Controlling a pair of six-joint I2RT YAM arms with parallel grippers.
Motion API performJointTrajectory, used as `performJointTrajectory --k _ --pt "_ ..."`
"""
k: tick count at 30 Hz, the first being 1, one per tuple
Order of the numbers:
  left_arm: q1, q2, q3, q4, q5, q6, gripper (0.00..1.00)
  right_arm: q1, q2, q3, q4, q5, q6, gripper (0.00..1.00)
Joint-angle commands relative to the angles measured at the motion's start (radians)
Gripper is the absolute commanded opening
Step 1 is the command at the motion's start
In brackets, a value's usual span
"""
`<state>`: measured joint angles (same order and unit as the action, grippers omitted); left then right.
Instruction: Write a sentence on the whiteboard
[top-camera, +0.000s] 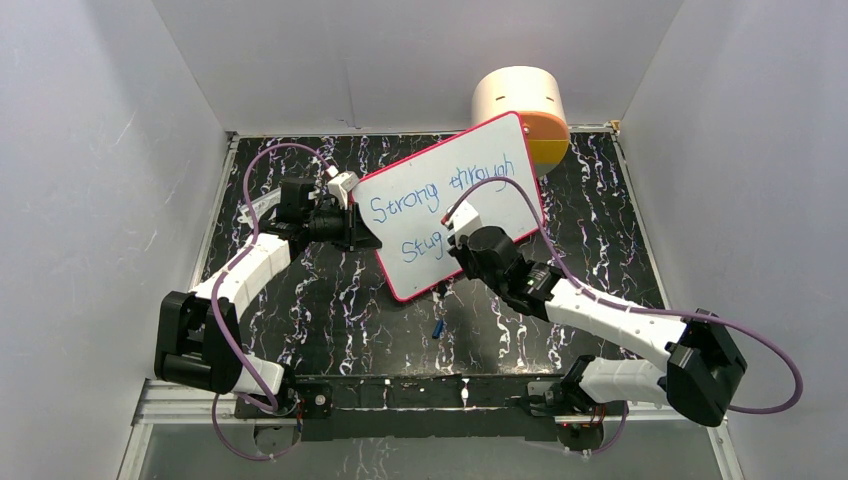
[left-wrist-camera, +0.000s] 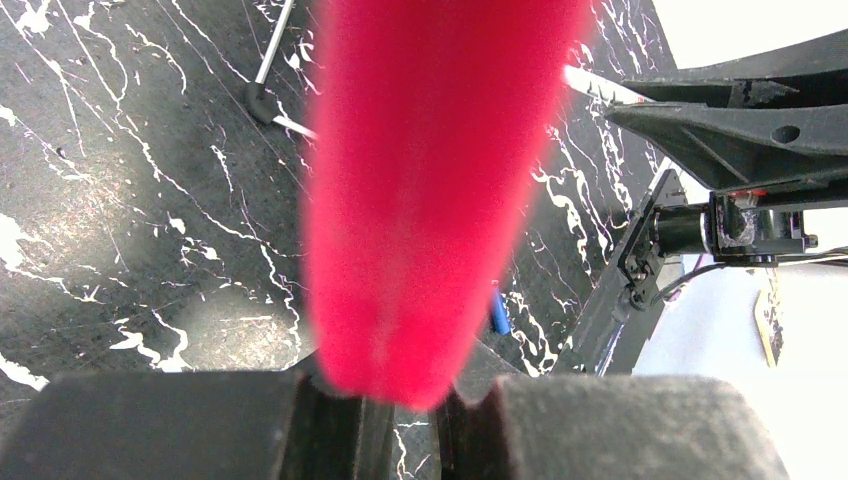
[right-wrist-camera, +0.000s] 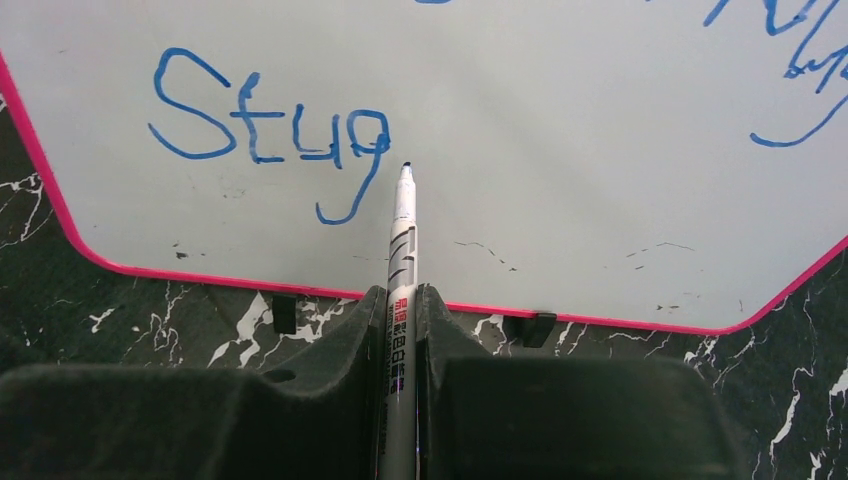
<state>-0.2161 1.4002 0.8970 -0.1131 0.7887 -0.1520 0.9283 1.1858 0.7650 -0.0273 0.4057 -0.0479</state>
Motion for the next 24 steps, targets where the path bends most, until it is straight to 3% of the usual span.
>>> performJointTrajectory --k 1,24 --pt "0.003 0.016 0.015 -0.059 -0.074 0.029 0.00 -0.016 -0.012 0.035 0.035 0.017 0.023 0.00" --pt "0.003 0.025 0.019 -0.062 -0.076 0.028 0.00 -0.020 0.047 0.081 0.038 0.055 0.033 0.00"
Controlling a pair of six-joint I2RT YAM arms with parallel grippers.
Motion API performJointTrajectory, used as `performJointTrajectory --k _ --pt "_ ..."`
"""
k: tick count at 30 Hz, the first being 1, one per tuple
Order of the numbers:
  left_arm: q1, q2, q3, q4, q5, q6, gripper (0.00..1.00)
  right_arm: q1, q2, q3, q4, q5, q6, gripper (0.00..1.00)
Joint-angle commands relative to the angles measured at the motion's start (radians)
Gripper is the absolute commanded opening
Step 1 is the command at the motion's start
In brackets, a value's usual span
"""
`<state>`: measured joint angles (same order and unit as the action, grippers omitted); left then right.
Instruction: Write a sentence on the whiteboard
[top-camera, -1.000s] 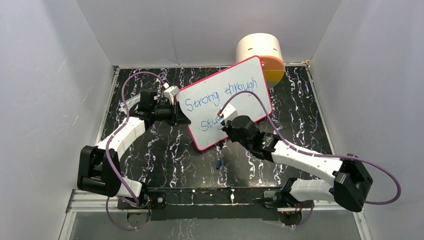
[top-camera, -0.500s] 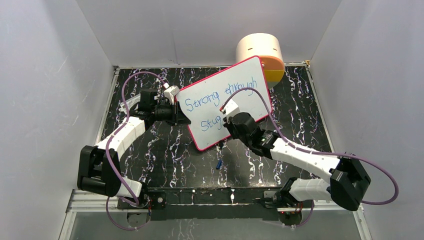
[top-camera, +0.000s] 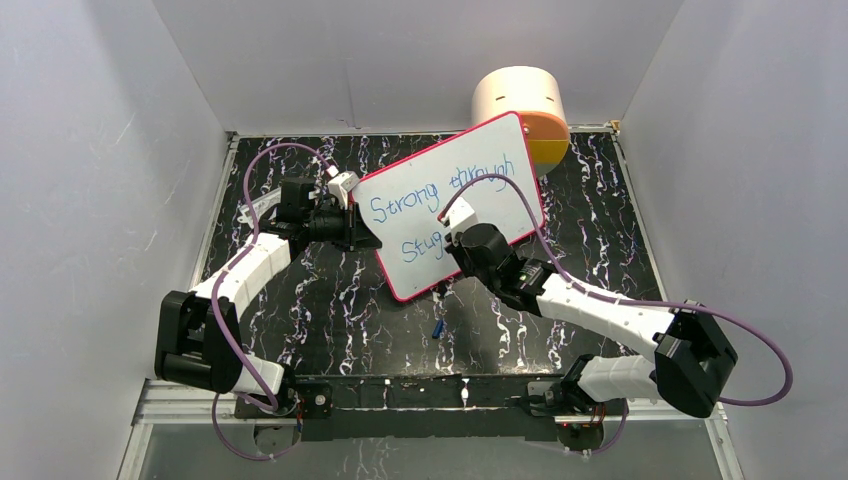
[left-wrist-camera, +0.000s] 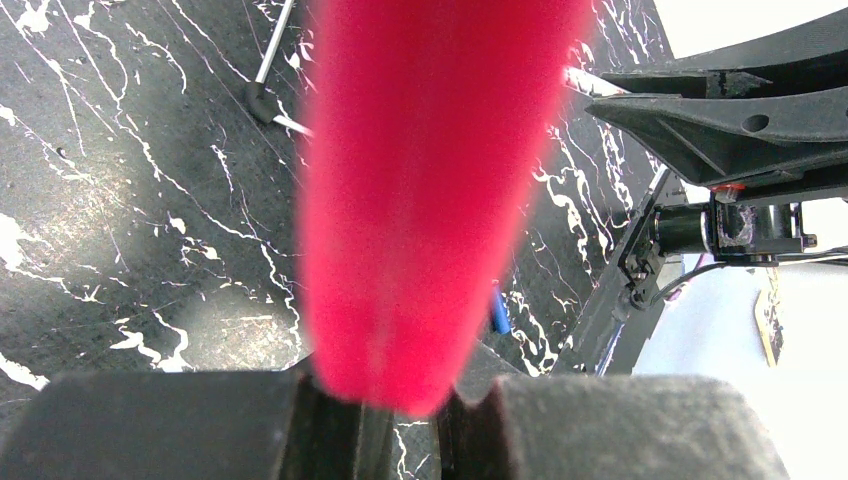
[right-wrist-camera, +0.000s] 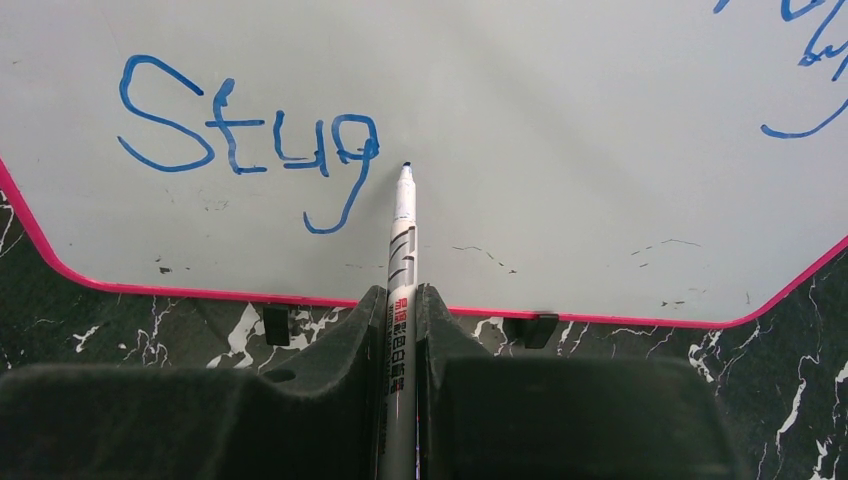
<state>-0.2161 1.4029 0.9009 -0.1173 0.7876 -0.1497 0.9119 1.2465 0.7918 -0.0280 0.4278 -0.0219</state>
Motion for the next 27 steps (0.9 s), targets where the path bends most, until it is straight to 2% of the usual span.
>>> performJointTrajectory --k 1,27 --pt "0.003 0.022 0.015 -0.058 -0.076 0.026 0.00 -0.003 -0.014 0.056 0.038 0.034 0.005 0.00" --pt "0.003 0.017 0.013 -0.058 -0.068 0.022 0.00 -0.006 0.039 0.074 0.109 0.057 0.000 0.00"
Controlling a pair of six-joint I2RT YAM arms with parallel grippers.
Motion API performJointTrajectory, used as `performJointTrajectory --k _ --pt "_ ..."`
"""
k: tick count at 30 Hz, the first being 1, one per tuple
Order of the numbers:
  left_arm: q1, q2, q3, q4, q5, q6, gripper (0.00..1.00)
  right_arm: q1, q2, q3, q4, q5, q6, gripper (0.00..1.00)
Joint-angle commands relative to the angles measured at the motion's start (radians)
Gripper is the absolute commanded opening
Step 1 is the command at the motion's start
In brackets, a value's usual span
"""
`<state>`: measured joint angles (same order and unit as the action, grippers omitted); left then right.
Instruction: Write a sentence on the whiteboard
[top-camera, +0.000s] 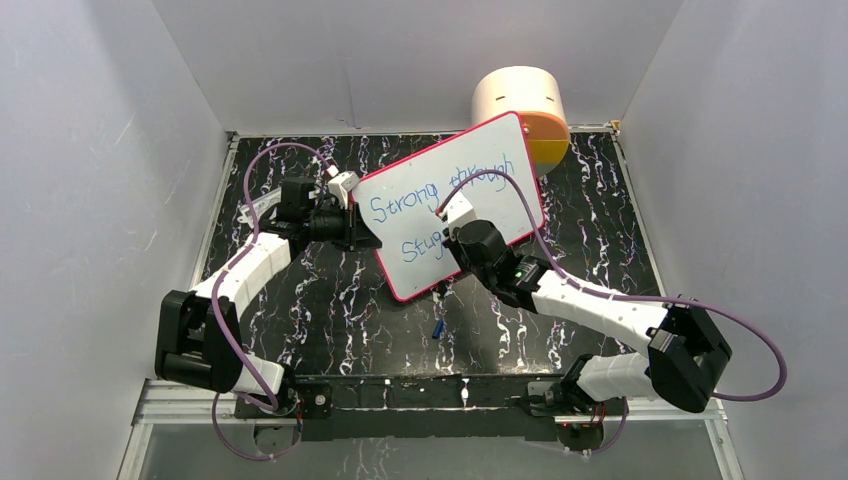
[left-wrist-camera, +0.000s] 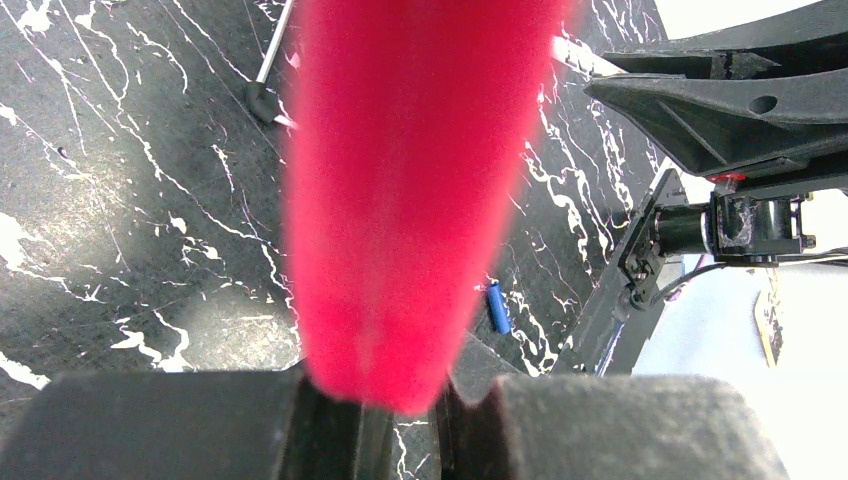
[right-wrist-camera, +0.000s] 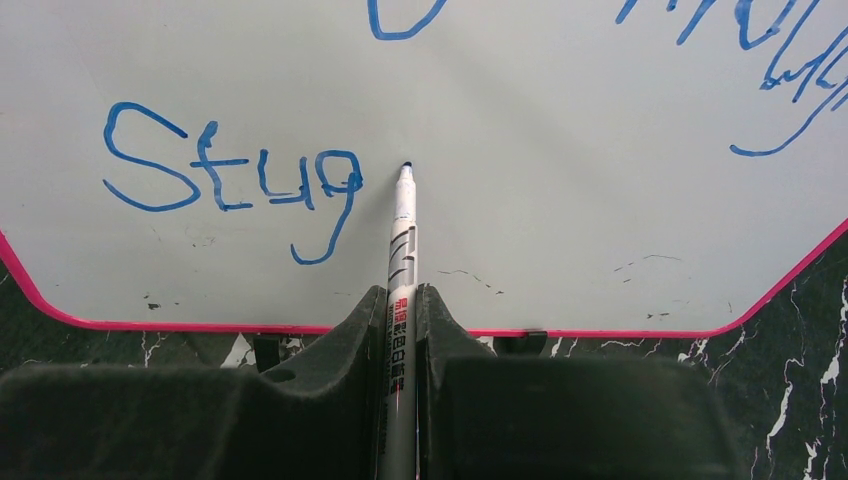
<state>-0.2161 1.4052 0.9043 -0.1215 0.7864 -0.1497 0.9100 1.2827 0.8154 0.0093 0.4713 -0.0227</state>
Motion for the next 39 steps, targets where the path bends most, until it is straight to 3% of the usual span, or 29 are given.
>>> performJointTrajectory --k 1,12,25,39 --pt "0.003 0.015 0.011 -0.053 -0.067 0.022 0.00 -0.004 0.002 0.051 0.073 0.008 0.000 0.00" --pt "0.003 0.018 0.011 -0.055 -0.070 0.021 0.00 -0.004 -0.018 0.026 0.095 -0.073 -0.021 0.00" --pt "0.003 0.017 0.011 -0.053 -0.076 0.021 0.00 -0.004 -0.012 0.013 0.003 -0.093 -0.016 0.00" --pt "0.004 0.018 0.010 -0.054 -0.076 0.022 0.00 -0.011 -0.038 -0.020 -0.044 -0.039 -0.027 0.00"
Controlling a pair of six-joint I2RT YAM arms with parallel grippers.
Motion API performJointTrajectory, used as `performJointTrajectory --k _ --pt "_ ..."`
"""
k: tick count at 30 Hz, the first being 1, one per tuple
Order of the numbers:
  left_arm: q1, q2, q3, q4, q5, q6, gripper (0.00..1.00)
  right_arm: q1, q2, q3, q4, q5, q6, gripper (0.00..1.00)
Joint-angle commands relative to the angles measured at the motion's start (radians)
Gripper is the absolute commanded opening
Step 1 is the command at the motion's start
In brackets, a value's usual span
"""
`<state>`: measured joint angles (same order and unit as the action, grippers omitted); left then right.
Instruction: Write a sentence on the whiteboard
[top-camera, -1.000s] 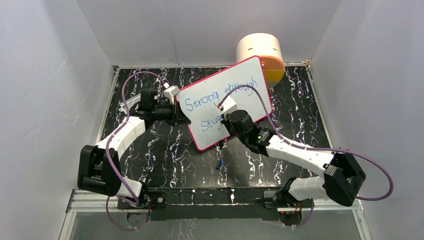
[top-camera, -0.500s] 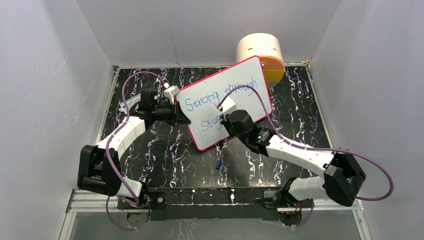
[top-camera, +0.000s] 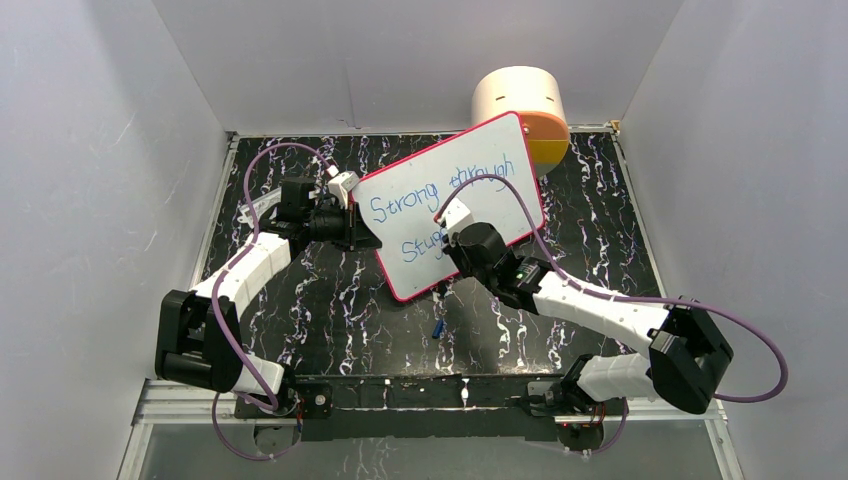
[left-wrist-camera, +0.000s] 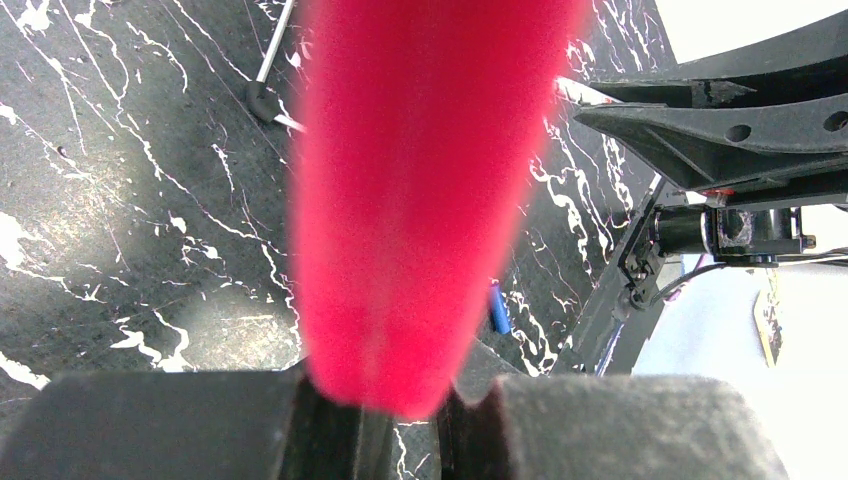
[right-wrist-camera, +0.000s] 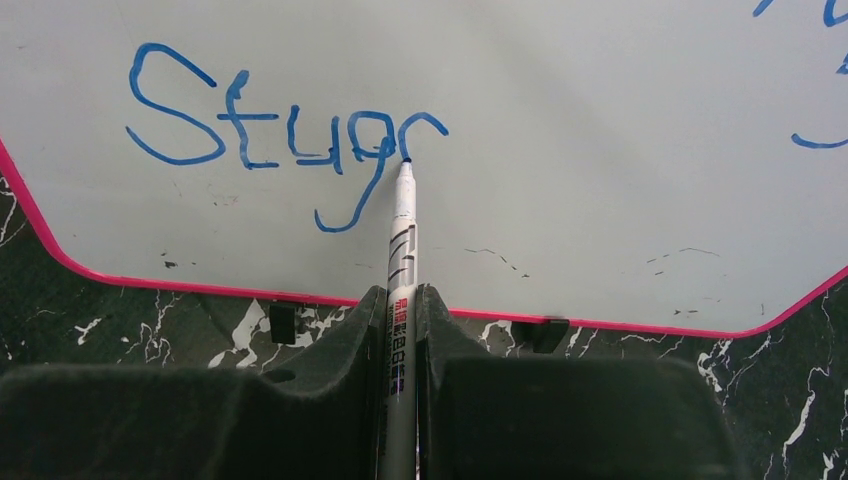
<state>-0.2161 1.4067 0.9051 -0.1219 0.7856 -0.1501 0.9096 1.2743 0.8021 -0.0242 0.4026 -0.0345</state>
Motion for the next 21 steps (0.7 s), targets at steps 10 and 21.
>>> performJointTrajectory --k 10,21 --pt "0.003 0.017 0.009 -0.054 -0.072 0.023 0.00 -0.022 -0.031 -0.003 0.049 0.059 -0.024 0.00" --pt "0.003 0.018 0.009 -0.053 -0.065 0.023 0.00 -0.025 -0.010 0.032 0.102 0.047 -0.037 0.00"
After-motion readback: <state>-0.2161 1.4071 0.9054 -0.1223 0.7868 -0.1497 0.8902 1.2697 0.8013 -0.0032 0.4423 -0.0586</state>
